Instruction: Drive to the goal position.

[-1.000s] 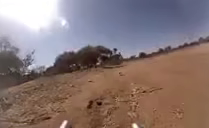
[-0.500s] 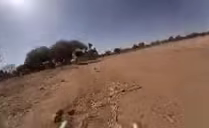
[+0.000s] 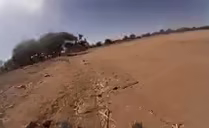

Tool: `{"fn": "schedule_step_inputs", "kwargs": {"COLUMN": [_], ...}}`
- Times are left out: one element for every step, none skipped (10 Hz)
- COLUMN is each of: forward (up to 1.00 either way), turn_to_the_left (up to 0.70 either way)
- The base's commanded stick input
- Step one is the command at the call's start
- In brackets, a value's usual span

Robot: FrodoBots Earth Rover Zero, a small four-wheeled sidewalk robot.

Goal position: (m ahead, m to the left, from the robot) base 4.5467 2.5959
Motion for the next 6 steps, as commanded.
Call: {"fn": "schedule_step_inputs", "kwargs": {"forward": [0.70,0.70,0.70,0.70,0.70,0.70], "turn_to_the_left": [0.00,0.00,0.00,0.09,0.22,0.27]}}
